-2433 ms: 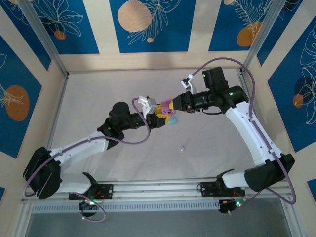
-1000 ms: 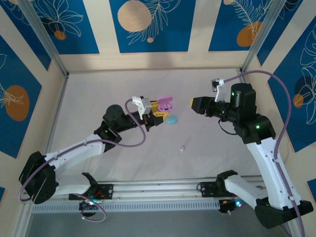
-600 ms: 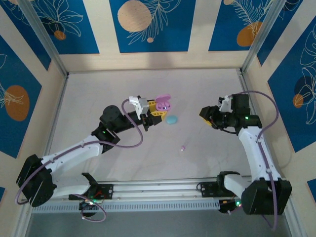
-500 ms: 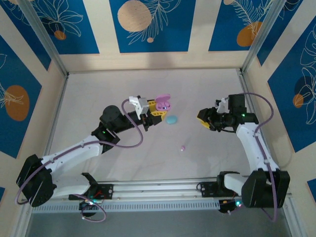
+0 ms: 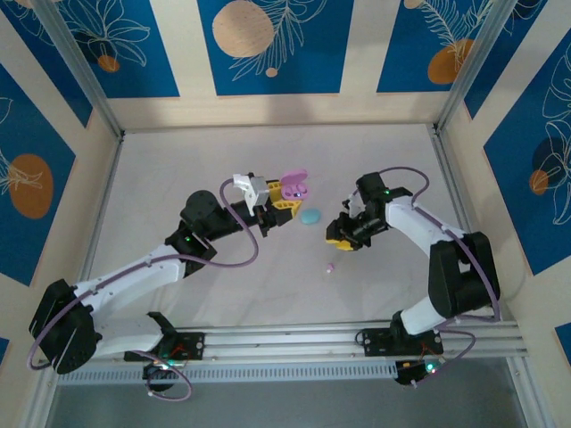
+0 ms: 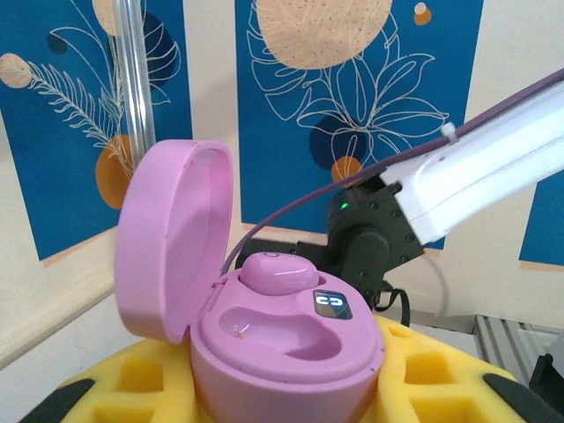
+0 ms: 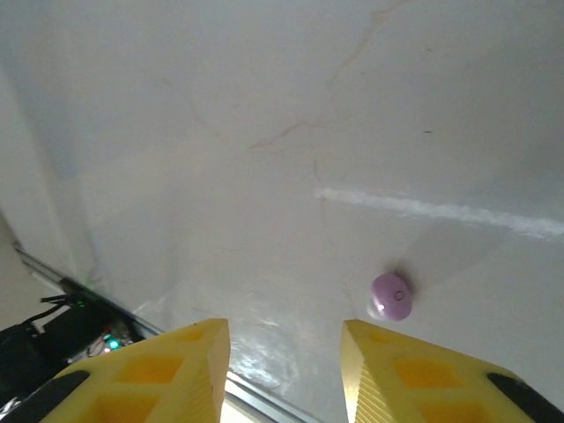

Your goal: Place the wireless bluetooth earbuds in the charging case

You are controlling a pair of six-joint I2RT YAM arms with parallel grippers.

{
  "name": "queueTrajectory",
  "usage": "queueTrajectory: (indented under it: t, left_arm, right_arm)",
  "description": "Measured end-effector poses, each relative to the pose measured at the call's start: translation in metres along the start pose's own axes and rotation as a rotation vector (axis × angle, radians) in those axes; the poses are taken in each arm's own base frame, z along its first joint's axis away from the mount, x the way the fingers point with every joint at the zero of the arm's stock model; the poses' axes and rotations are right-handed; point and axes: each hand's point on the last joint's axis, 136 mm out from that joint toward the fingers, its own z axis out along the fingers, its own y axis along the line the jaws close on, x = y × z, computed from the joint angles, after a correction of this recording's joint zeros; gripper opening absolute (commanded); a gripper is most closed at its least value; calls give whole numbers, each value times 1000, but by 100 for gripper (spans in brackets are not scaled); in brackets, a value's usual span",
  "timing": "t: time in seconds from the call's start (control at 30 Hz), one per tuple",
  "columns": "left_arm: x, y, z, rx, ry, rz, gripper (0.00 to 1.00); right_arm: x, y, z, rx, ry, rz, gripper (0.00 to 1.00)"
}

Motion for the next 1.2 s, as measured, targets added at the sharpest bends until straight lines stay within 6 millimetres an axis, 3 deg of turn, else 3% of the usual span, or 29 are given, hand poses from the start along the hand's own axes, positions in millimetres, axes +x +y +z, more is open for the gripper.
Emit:
queueTrajectory:
  t: [0.17,0.63,1.2]
  left_arm:
    - [-4,0,-1,-5,-9,4,28]
    - [2,-1,-2,-8,3,-2,28]
    - [6,0,-3,-10,9,-6,28]
  right_arm:
    - [4,-15,17,84,45,6,39]
    - [26,-30,47,157,151,5,40]
    - [33,-36,57,210,181,-7,39]
